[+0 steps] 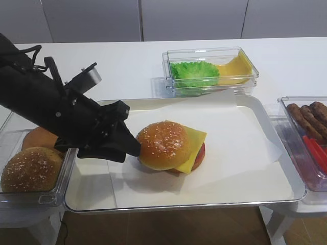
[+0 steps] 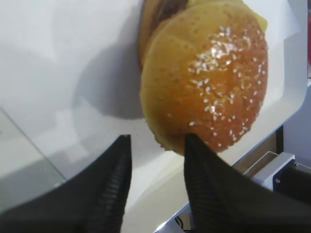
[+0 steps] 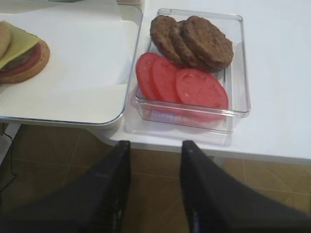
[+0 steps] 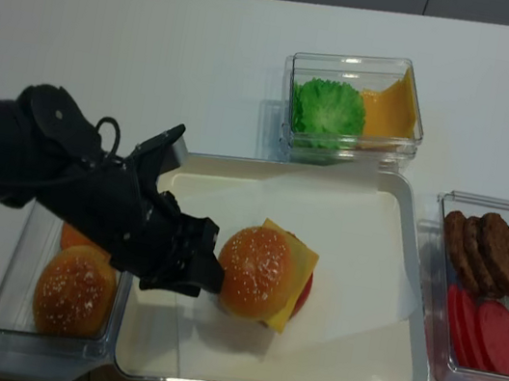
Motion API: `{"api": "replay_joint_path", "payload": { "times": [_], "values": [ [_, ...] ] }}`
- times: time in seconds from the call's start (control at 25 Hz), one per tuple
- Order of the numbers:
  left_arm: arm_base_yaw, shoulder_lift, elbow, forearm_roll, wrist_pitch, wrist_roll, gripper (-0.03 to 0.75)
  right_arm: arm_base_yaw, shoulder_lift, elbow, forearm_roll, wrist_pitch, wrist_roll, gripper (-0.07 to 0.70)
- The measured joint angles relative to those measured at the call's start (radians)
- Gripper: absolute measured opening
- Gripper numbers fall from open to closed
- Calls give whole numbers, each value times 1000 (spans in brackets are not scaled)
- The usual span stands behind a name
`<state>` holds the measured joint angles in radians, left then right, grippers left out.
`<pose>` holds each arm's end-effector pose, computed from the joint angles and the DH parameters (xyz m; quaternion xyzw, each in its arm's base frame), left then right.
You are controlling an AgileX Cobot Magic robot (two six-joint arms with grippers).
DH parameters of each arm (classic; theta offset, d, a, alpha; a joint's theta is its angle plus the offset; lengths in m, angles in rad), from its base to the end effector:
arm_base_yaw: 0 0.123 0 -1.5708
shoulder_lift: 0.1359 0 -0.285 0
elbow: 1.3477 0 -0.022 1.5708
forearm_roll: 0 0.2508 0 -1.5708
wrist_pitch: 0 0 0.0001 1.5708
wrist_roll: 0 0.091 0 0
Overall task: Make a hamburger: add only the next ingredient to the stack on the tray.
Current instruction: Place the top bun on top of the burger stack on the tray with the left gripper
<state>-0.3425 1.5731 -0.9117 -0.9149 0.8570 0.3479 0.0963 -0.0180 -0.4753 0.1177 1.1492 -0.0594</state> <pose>0.2538 -0.1484 0.2200 0.0533 0.9319 -0.3530 0.0635 -0.0100 0.0088 0.2639 -0.0727 0.8725 0.0675 0.4783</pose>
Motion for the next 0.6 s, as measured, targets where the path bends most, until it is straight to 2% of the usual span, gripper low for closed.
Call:
{"api": "replay_joint_path", "payload": {
  "times": [0.32,0.6],
  "values": [
    [0,0,0,-33,2,19,276,0,0,0,0,0,0,260],
    [0,0,0,-72,-18,20,347,0,0,0,0,0,0,260]
  ]
}}
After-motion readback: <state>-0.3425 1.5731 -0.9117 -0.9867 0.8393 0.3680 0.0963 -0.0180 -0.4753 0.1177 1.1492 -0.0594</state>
